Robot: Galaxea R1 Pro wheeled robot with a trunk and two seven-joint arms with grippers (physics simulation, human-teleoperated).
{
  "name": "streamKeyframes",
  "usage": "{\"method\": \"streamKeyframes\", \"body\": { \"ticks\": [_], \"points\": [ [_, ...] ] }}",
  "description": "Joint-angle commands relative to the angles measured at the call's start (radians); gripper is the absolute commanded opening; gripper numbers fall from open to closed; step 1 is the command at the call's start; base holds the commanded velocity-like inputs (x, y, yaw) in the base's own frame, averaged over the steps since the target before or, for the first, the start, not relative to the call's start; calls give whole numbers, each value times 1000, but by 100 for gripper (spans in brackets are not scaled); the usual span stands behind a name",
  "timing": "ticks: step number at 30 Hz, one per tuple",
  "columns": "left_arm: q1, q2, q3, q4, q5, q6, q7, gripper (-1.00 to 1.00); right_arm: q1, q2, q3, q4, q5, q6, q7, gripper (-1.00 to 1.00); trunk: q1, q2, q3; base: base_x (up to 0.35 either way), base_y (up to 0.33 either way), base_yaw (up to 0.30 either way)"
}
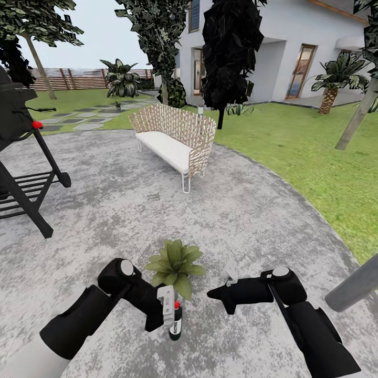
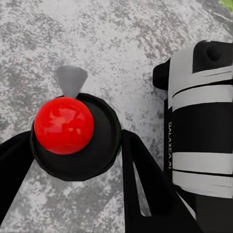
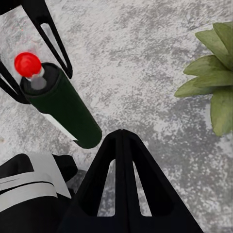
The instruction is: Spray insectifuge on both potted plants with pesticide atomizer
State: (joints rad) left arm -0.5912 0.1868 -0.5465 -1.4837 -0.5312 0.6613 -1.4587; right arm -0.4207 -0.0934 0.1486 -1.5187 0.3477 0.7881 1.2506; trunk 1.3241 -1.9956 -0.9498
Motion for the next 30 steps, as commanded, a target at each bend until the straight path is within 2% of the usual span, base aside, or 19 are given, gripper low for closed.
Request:
{"method": "streamKeyframes", "body": {
  "ticks": [1, 3, 4, 6, 8, 11, 12, 17, 21, 25, 30],
  "points": [
    [-1, -3, -1, -1, -8, 11, -6, -100, -1, 0, 1, -1, 8, 6, 7, -100, 0, 0, -1, 0, 0, 0],
    [-7, -11, -1, -1, -10, 11, -6, -100, -1, 0, 13, -1, 8, 6, 7, -100, 0, 0, -1, 0, 0, 0],
    [-12, -16, -2, -1, -11, 11, -6, -100, -1, -1, 61, -2, 8, 6, 7, -100, 0, 0, -1, 0, 0, 0],
    [-15, -18, -4, -1, -12, 11, -6, -100, -1, -2, 107, -3, 8, 6, 7, -100, 0, 0, -1, 0, 0, 0],
    [-16, -19, -21, -1, -12, 11, -6, -100, 0, -2, 121, -3, 9, 6, 7, -100, 0, 0, -1, 0, 0, 0],
    [-19, -20, -47, -1, -19, 13, -6, -100, 0, -2, 129, -3, 9, 6, 7, -100, 0, 0, -1, 0, 0, 0],
    [-22, -20, -52, 0, -34, 21, -6, -100, 0, -2, 130, -3, 9, 6, 7, -100, 0, 0, -1, 0, 0, 0],
    [-24, -20, -57, 22, -72, 40, -5, -100, -1, -2, 132, -3, 12, 6, 7, -100, 0, 0, -1, 0, 0, 0],
    [-24, -20, -59, 52, -78, 41, -5, -100, -1, -2, 132, -3, 14, 6, 7, -100, 0, 0, -1, 0, 0, 0],
    [-24, -20, -60, 63, -100, 41, -5, -100, -1, -2, 133, -3, 15, 6, 7, -100, 0, 0, -1, 0, 0, 0],
    [-25, -26, -81, 91, -115, 41, -5, -100, -1, 0, 136, -3, 34, 7, 6, -100, 0, 0, -1, 0, 0, 0]
  ]
}}
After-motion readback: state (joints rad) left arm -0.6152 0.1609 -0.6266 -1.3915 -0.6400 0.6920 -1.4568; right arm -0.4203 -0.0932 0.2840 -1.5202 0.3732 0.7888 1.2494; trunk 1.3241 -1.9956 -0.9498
